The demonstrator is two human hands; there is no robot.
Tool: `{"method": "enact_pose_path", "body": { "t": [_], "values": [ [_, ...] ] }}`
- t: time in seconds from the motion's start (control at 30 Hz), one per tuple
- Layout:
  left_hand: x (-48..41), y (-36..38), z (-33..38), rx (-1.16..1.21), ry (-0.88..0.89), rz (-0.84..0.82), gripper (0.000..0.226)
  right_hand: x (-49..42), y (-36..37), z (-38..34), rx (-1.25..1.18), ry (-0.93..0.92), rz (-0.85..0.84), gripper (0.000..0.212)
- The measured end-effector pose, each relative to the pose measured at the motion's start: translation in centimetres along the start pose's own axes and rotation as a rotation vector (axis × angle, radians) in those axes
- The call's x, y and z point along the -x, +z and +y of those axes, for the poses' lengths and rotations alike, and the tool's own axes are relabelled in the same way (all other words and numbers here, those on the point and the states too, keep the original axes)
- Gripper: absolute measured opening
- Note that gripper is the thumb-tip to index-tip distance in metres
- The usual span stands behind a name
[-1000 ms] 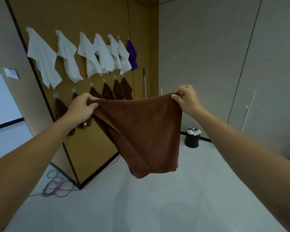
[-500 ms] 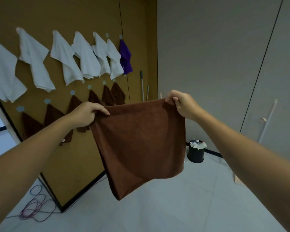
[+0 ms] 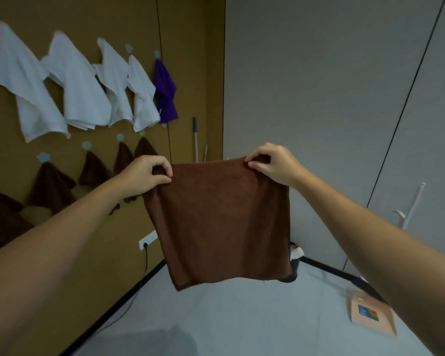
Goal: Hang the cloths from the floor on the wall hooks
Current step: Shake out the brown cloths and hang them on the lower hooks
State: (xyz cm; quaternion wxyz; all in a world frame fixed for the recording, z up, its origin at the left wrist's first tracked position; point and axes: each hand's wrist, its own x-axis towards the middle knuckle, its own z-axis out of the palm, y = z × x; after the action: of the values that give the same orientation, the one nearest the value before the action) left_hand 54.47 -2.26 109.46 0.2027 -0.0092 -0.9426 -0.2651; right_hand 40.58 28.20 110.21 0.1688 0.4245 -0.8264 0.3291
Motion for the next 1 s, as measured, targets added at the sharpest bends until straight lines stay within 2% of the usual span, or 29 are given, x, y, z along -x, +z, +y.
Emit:
{"method": "enact_pose_path", "body": {
  "t": [0.13, 0.23, 0.33, 0.43, 0.6, 0.8, 1.0],
  "values": [
    [-9.0, 1.3, -3.5, 0.033, 0.053, -0.209, 0.032, -6.4, 1.5, 4.5, -0.03, 0.038, -0.042, 0.019],
    [-14.9, 2.4, -5.5, 0.072, 0.065, -0.272, 0.046, -10.8, 2.5, 7.5, -0.062, 0.068, -0.068, 0.026],
    [-19.4, 3.6, -7.6, 0.115, 0.024, -0.269, 0.046, -14.8, 3.9, 10.8, -0.055, 0.049, -0.064, 0.031],
    [-23.3, 4.5, -9.8, 0.146, -0.016, -0.246, 0.035, -18.9, 5.8, 14.7, -0.052, 0.042, -0.047, 0.034],
    [-30.0, 6.9, -13.3, 0.082, -0.01, -0.065, 0.013, -25.9, 10.3, 21.2, -0.041, -0.013, -0.088, 0.035],
    [-38.7, 8.9, -18.8, -0.07, -0.065, -0.099, 0.026, -35.9, 14.9, 28.7, -0.057, -0.06, -0.323, 0.034],
    [-45.4, 10.4, -22.9, -0.042, -0.245, -0.139, 0.035, -44.9, 20.4, 34.0, -0.175, -0.211, -0.341, 0.041]
  ]
}}
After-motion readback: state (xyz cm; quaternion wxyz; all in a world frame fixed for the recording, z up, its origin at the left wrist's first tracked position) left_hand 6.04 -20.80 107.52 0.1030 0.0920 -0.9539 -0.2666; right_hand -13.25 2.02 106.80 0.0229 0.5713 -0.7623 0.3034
